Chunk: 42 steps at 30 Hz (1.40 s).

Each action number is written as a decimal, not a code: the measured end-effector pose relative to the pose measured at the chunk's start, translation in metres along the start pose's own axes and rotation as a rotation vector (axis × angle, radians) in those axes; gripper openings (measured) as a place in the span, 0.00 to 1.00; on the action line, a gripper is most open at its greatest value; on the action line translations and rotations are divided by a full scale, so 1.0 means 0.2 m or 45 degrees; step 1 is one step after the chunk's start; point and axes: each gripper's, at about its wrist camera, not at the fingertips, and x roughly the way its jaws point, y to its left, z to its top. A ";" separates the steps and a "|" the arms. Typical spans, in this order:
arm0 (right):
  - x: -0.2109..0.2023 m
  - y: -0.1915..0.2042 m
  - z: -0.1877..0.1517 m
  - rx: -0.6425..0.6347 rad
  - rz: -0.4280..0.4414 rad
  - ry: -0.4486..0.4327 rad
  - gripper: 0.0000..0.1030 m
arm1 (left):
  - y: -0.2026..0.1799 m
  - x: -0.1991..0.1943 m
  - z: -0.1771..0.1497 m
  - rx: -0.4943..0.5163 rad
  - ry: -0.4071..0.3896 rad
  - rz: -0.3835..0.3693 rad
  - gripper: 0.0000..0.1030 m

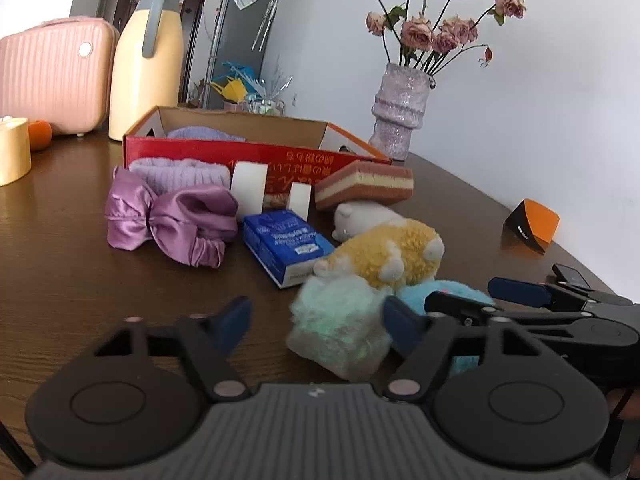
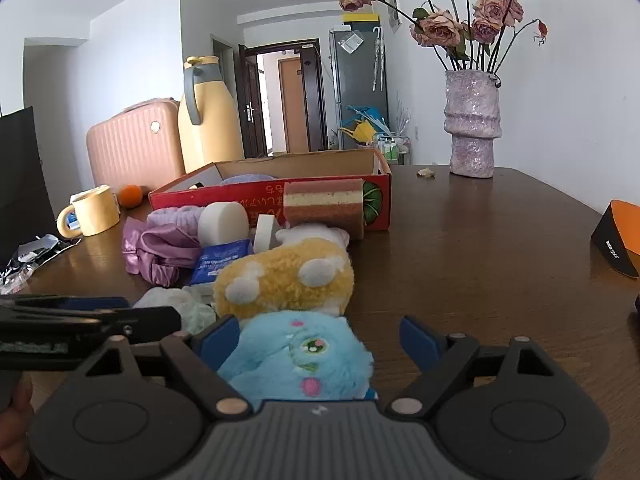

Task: Organize soft objects
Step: 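Move the right gripper toward the light blue plush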

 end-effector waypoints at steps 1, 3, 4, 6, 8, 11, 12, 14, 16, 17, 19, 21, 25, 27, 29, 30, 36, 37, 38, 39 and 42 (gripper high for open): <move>0.00 0.00 0.00 0.000 0.003 -0.001 0.84 | 0.00 0.01 0.00 -0.001 0.007 0.000 0.46; 0.00 0.00 0.00 0.000 0.008 0.006 0.84 | 0.01 0.01 -0.01 -0.007 0.026 -0.001 0.44; 0.00 0.01 0.00 -0.003 0.011 0.012 0.84 | 0.01 0.01 -0.01 -0.003 0.034 -0.004 0.43; 0.01 0.03 -0.01 -0.011 0.023 0.034 0.78 | 0.03 -0.01 -0.01 -0.005 0.026 0.020 0.44; 0.03 0.05 -0.02 -0.014 0.053 0.079 0.67 | 0.06 -0.05 0.00 -0.003 0.004 0.072 0.45; 0.04 0.13 -0.04 -0.022 0.111 0.103 0.67 | 0.16 -0.08 0.00 -0.028 -0.035 0.225 0.53; 0.04 0.17 -0.05 -0.046 0.145 0.110 0.67 | 0.18 -0.09 0.00 -0.032 -0.038 0.254 0.59; 0.05 0.25 -0.07 -0.101 0.205 0.117 0.67 | 0.24 -0.12 0.00 -0.049 -0.047 0.313 0.69; 0.05 0.31 -0.07 -0.149 0.222 0.109 0.67 | 0.27 -0.18 0.00 -0.063 -0.090 0.376 0.71; 0.04 0.34 -0.08 -0.168 0.220 0.104 0.67 | 0.27 -0.21 0.00 -0.060 -0.122 0.400 0.71; 0.03 0.37 -0.08 -0.180 0.221 0.101 0.67 | 0.25 -0.26 0.01 -0.031 -0.159 0.405 0.72; 0.00 0.35 -0.09 -0.169 0.224 0.098 0.67 | 0.22 -0.31 0.01 -0.012 -0.187 0.382 0.74; -0.04 0.29 -0.09 -0.161 0.144 0.075 0.75 | 0.14 -0.37 0.03 0.024 -0.245 0.296 0.80; -0.07 0.25 -0.09 -0.169 0.079 0.065 0.75 | 0.11 -0.36 0.04 0.015 -0.231 0.210 0.80; -0.09 0.20 -0.09 -0.159 0.051 0.046 0.75 | 0.09 -0.34 0.03 -0.010 -0.188 0.155 0.80; -0.10 0.18 -0.09 -0.149 0.043 0.043 0.75 | 0.08 -0.32 0.02 -0.016 -0.169 0.137 0.80; -0.13 0.07 -0.08 -0.048 0.011 0.024 0.76 | 0.00 -0.19 -0.02 -0.010 -0.023 0.022 0.77; -0.13 0.05 -0.08 -0.023 0.018 0.023 0.76 | -0.01 -0.16 -0.03 -0.019 0.004 0.010 0.77; -0.13 0.03 -0.08 0.004 0.028 0.024 0.75 | -0.01 -0.14 -0.03 -0.028 0.023 0.002 0.76; -0.13 0.01 -0.07 0.038 0.046 0.030 0.75 | -0.01 -0.12 -0.04 -0.040 0.041 -0.010 0.75; -0.11 -0.05 -0.07 0.141 0.111 0.048 0.66 | -0.02 -0.07 -0.04 -0.083 0.081 -0.054 0.71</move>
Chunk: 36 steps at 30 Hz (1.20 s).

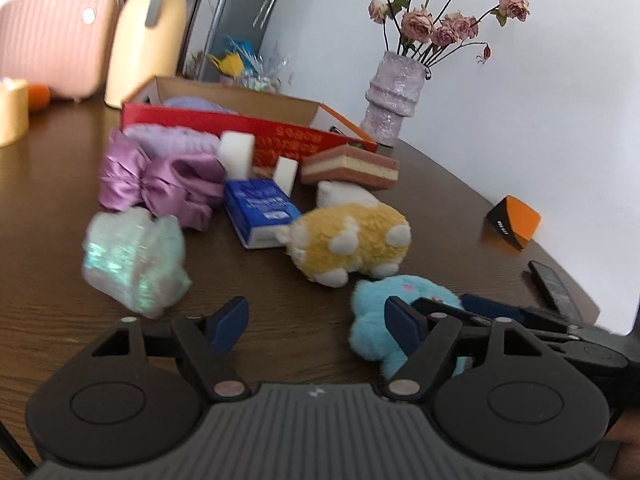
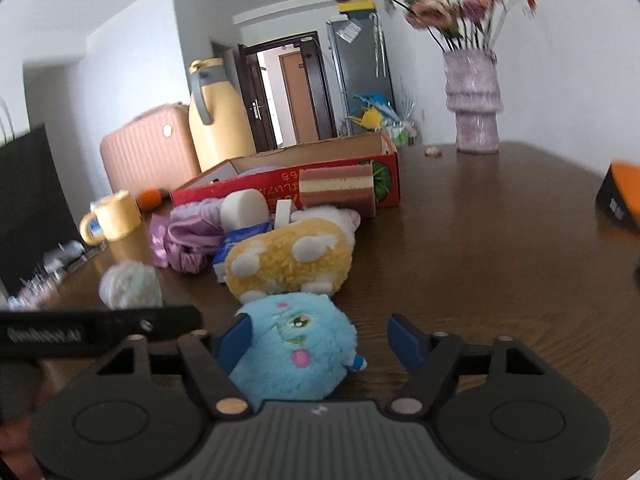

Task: Organize soft objects
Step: 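Move the right gripper toward the light blue plush, then close the right gripper on the light blue plush, then carry the light blue plush into the red box and open the right gripper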

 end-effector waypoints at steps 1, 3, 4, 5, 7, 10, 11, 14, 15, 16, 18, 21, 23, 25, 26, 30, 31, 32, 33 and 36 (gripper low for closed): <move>0.01 -0.01 0.00 0.029 0.024 0.012 0.62 | 0.00 0.01 0.00 -0.014 0.009 -0.013 0.68; 0.04 -0.04 0.00 0.074 0.056 0.034 0.59 | 0.00 0.05 0.00 -0.045 0.033 -0.043 0.63; 0.05 -0.04 0.00 0.090 0.064 0.039 0.57 | 0.00 0.06 0.01 -0.061 0.042 -0.049 0.60; 0.06 -0.05 0.00 0.101 0.068 0.036 0.54 | 0.01 0.08 0.01 -0.083 0.049 -0.064 0.55; 0.07 -0.05 0.00 0.110 0.083 0.039 0.52 | 0.03 0.12 0.01 -0.138 0.079 -0.080 0.53; 0.08 -0.05 0.00 0.133 0.097 0.053 0.49 | 0.04 0.14 0.02 -0.179 0.103 -0.119 0.52; 0.08 -0.06 0.01 0.143 0.113 0.060 0.45 | 0.03 0.14 0.02 -0.184 0.110 -0.132 0.52; 0.07 -0.06 0.01 0.178 0.147 0.079 0.40 | 0.03 0.13 0.01 -0.197 0.135 -0.198 0.51; 0.07 -0.05 0.01 0.176 0.156 0.083 0.39 | 0.03 0.13 0.00 -0.201 0.143 -0.212 0.51; 0.06 -0.04 0.01 0.178 0.165 0.083 0.38 | 0.03 0.12 -0.01 -0.206 0.141 -0.219 0.50; 0.06 -0.02 0.02 0.196 0.203 0.087 0.36 | 0.05 0.08 -0.02 -0.216 0.141 -0.235 0.47; 0.07 0.03 0.02 0.210 0.251 0.091 0.33 | 0.08 0.03 -0.05 -0.229 0.122 -0.228 0.41; 0.08 0.07 0.02 0.201 0.272 0.095 0.33 | 0.13 -0.01 -0.07 -0.302 0.104 -0.266 0.35; 0.08 0.11 0.03 0.185 0.267 0.088 0.31 | 0.17 -0.04 -0.07 -0.360 0.099 -0.293 0.22; 0.08 0.12 0.03 0.188 0.277 0.089 0.31 | 0.17 -0.05 -0.08 -0.365 0.091 -0.306 0.19; 0.06 0.13 0.09 0.210 0.305 0.060 0.30 | 0.17 -0.10 -0.06 -0.344 0.034 -0.352 0.19; 0.05 0.13 0.11 0.205 0.309 0.049 0.30 | 0.17 -0.11 -0.05 -0.337 0.013 -0.363 0.20; 0.06 0.14 0.14 0.196 0.313 0.038 0.30 | 0.17 -0.12 -0.03 -0.329 -0.010 -0.370 0.20; 0.06 0.14 0.16 0.187 0.317 0.031 0.30 | 0.17 -0.13 -0.01 -0.318 -0.026 -0.372 0.24; 0.08 0.13 0.29 0.177 0.334 -0.020 0.30 | 0.16 -0.14 0.08 -0.274 -0.087 -0.303 0.37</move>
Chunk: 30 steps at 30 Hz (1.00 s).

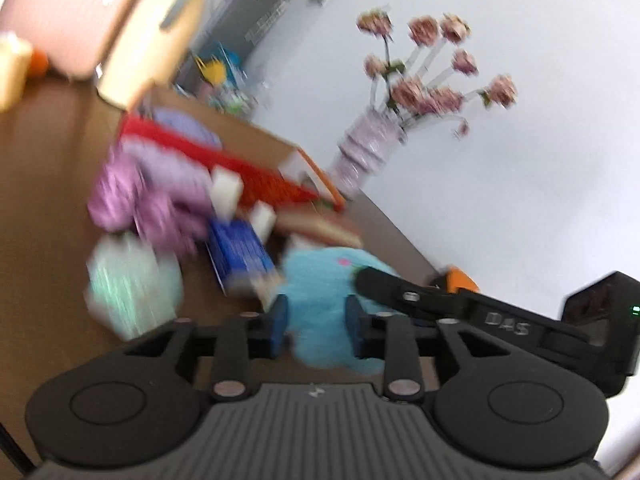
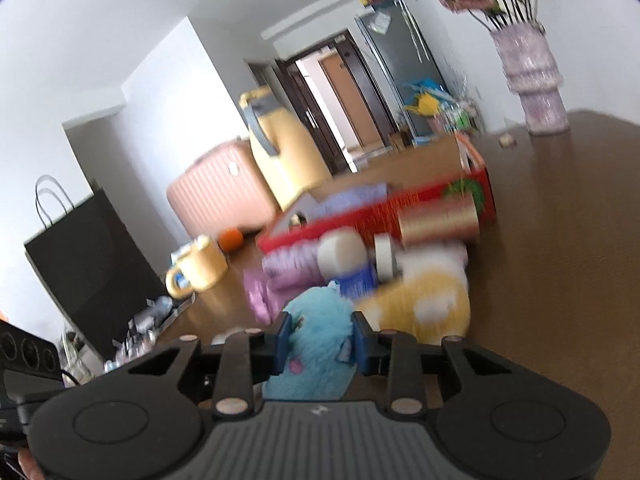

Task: Organize soft objects
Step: 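Carry the light blue plush into the red box and open the right gripper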

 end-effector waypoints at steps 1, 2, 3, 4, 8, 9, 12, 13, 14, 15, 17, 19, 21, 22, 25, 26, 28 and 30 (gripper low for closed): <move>0.02 0.00 0.05 -0.001 0.009 -0.012 0.30 | 0.00 0.01 0.05 0.010 -0.024 0.032 0.40; 0.04 0.00 0.12 -0.009 0.019 -0.029 0.30 | 0.00 0.02 0.11 0.020 -0.051 0.047 0.53; 0.07 0.00 0.20 -0.024 0.024 -0.053 0.30 | -0.01 0.03 0.16 0.042 -0.067 0.049 0.67; 0.11 0.00 0.28 -0.037 0.030 -0.072 0.30 | -0.02 0.05 0.24 0.080 -0.078 0.057 0.70; 0.35 -0.08 0.67 -0.031 0.025 -0.117 0.30 | -0.06 0.26 0.61 0.150 -0.110 0.085 0.69; 0.42 -0.12 0.75 -0.018 0.009 -0.118 0.30 | -0.06 0.33 0.71 0.155 -0.099 0.085 0.69; 0.73 -0.25 1.00 -0.017 -0.090 -0.058 0.30 | -0.03 0.64 1.01 0.192 -0.046 0.137 0.69; 0.85 -0.30 1.06 -0.040 -0.151 -0.023 0.30 | -0.02 0.76 1.07 0.216 -0.043 0.198 0.69; 0.98 -0.35 1.12 -0.058 -0.207 0.037 0.30 | 0.00 0.87 1.13 0.242 -0.046 0.255 0.69; 1.10 -0.40 1.16 -0.056 -0.251 0.072 0.30 | 0.04 0.97 1.18 0.254 -0.033 0.301 0.69; 1.31 -0.51 1.20 -0.052 -0.301 0.175 0.30 | 0.13 1.18 1.26 0.248 0.022 0.370 0.69; 1.46 -0.59 1.21 -0.048 -0.335 0.255 0.30 | 0.22 1.34 1.29 0.252 0.064 0.441 0.69; 1.57 -0.62 1.19 -0.126 -0.406 0.322 0.31 | 0.28 1.47 1.31 0.285 0.116 0.533 0.70; 1.61 -0.62 1.17 -0.175 -0.456 0.348 0.33 | 0.32 1.50 1.31 0.305 0.139 0.548 0.70; 1.70 -0.59 1.14 -0.361 -0.578 0.400 0.43 | 0.36 1.59 1.33 0.324 0.193 0.617 0.73; 1.72 -0.58 1.13 -0.417 -0.617 0.413 0.43 | 0.37 1.61 1.33 0.328 0.205 0.626 0.74; 1.74 -0.55 1.13 -0.471 -0.641 0.429 0.45 | 0.38 1.61 1.32 0.335 0.213 0.638 0.76; 1.72 -0.52 1.13 -0.501 -0.642 0.425 0.47 | 0.36 1.60 1.33 0.348 0.217 0.653 0.77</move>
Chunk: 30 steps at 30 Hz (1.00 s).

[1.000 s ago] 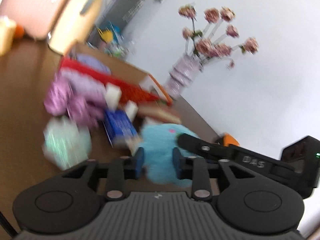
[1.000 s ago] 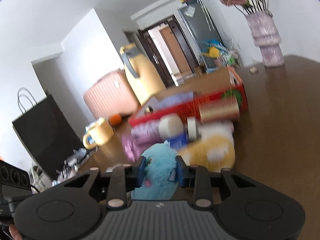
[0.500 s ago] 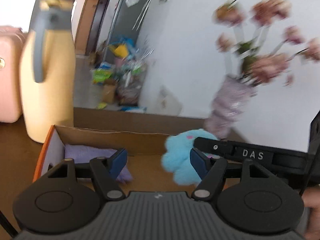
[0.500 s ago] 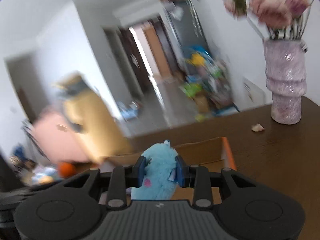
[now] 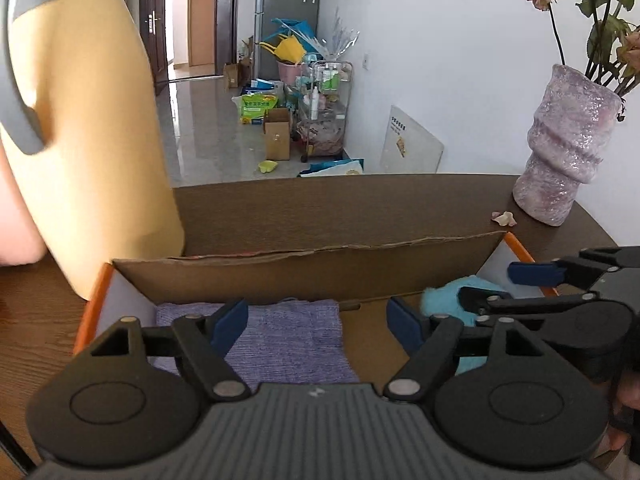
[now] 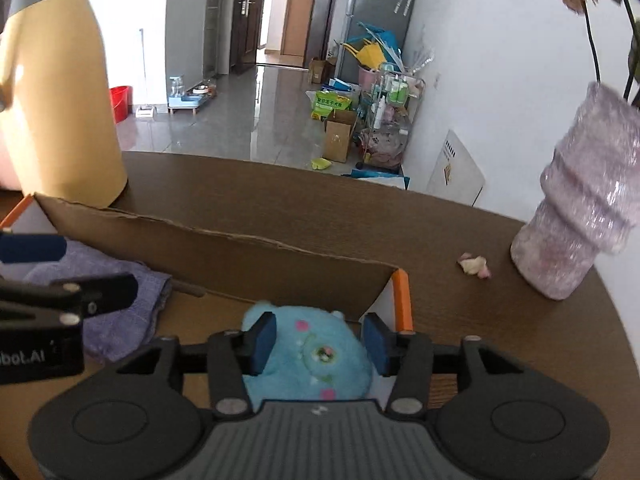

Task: Organize soft objects
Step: 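Carry the light blue plush into the red box and open the right gripper, then move the right gripper back toward the pink satin scrunchie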

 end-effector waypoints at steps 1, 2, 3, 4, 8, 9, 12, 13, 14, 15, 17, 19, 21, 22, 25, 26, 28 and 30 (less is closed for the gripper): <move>-0.03 0.00 0.01 -0.001 0.000 -0.009 0.47 | 0.00 -0.01 0.00 0.004 0.000 0.008 0.78; -0.08 0.00 0.01 0.007 0.006 -0.021 0.47 | 0.00 -0.03 0.01 0.004 -0.001 0.020 0.79; -0.14 0.00 0.01 0.020 0.014 -0.030 0.47 | 0.02 -0.05 0.02 0.002 -0.002 0.027 0.79; -0.19 -0.01 0.02 0.031 0.023 -0.039 0.47 | 0.02 -0.09 0.02 -0.001 -0.006 0.038 0.79; -0.51 -0.03 0.03 0.012 0.021 -0.125 0.53 | 0.04 -0.33 0.05 0.010 -0.067 0.063 0.82; -0.60 -0.04 0.04 0.009 0.018 -0.150 0.55 | 0.04 -0.41 0.06 0.012 -0.086 0.067 0.84; -0.85 -0.08 0.03 0.007 0.037 -0.217 0.57 | 0.05 -0.69 0.08 0.003 -0.162 0.070 0.91; -0.94 -0.08 0.01 0.005 0.050 -0.237 0.57 | 0.06 -0.77 0.07 -0.004 -0.187 0.054 0.91; -1.04 -0.08 -0.03 -0.002 0.058 -0.265 0.58 | 0.07 -0.88 0.06 -0.008 -0.216 0.032 0.91; -1.12 -0.08 -0.06 -0.010 0.061 -0.290 0.60 | 0.08 -0.99 0.03 -0.003 -0.244 0.022 0.93; -1.27 -0.07 -0.15 -0.036 0.077 -0.343 0.66 | 0.11 -1.17 -0.03 0.011 -0.299 0.021 0.95; -1.40 -0.05 -0.25 -0.048 0.089 -0.383 0.66 | 0.14 -1.34 -0.11 0.030 -0.348 0.014 0.95; -1.52 -0.04 -0.35 -0.048 0.108 -0.427 0.66 | 0.16 -1.49 -0.23 0.041 -0.393 0.023 0.95; -1.57 -0.02 -0.40 -0.045 0.125 -0.451 0.66 | 0.17 -1.53 -0.27 0.037 -0.411 0.034 0.95; -1.70 0.02 -0.56 0.004 0.140 -0.534 0.67 | 0.19 -1.66 -0.45 0.040 -0.458 0.096 0.95; -1.74 0.04 -0.63 0.020 0.143 -0.572 0.67 | 0.19 -1.72 -0.53 0.044 -0.483 0.118 0.98; -1.81 0.08 -0.81 0.058 0.155 -0.655 0.68 | 0.21 -1.83 -0.73 0.040 -0.556 0.124 0.99; -1.88 0.12 -0.99 0.078 0.181 -0.718 0.71 | 0.22 -1.93 -0.93 0.038 -0.619 0.109 0.99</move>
